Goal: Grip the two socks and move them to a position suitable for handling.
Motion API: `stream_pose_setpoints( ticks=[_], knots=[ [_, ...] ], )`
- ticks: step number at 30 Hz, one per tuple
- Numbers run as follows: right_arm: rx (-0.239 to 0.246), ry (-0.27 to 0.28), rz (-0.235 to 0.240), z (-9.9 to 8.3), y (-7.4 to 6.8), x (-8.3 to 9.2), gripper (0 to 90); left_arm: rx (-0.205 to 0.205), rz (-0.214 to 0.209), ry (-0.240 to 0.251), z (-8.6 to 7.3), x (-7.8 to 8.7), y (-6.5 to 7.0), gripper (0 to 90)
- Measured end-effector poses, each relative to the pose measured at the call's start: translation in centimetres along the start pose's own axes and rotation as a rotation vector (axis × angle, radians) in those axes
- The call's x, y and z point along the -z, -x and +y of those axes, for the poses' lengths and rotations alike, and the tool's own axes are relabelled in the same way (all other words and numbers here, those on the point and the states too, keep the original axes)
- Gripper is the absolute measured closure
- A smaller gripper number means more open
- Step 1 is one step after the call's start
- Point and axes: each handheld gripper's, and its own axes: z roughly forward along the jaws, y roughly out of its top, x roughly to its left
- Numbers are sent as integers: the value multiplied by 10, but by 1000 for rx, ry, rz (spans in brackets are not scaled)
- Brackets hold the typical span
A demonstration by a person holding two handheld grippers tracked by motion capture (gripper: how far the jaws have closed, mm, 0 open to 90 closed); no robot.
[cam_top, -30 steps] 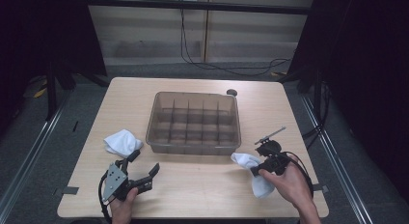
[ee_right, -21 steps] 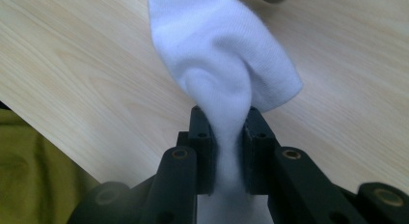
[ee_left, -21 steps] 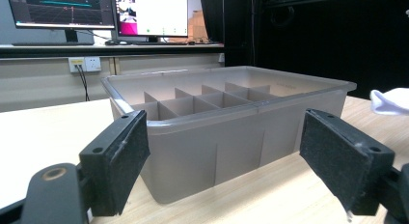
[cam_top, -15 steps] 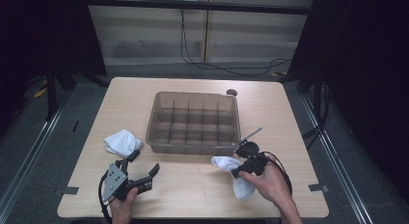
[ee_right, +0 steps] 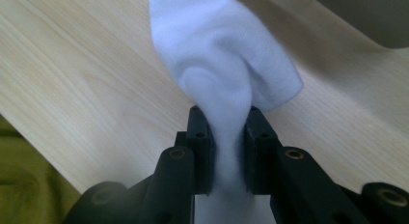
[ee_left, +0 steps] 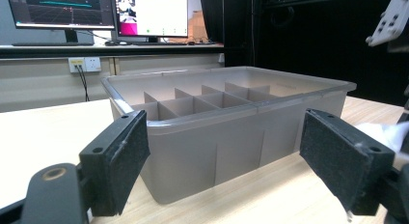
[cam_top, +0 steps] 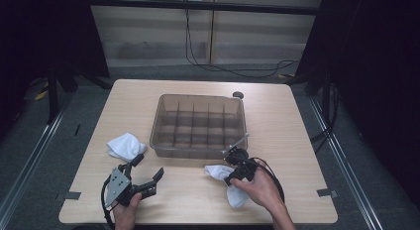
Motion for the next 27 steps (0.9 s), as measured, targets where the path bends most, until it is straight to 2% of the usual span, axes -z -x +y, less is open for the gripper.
stream_pose_setpoints(
  ticks=[7,8,9,11,20,27],
  knots=[
    [5,0,-9,2,-3,-16,719,0,0,0,0,0,0,173],
    [12,-1,-7,2,-3,-17,712,-19,-21,-4,0,0,-2,173],
    [14,-4,-6,2,-2,-17,698,-17,-22,-4,0,0,-1,173],
    [12,-7,-11,3,-2,-18,683,0,0,0,0,0,0,173],
    [34,11,-30,3,-4,-21,548,-4,-4,-1,0,0,0,173],
    [21,23,-13,2,-2,-19,401,0,0,0,0,0,0,173]
  ],
)
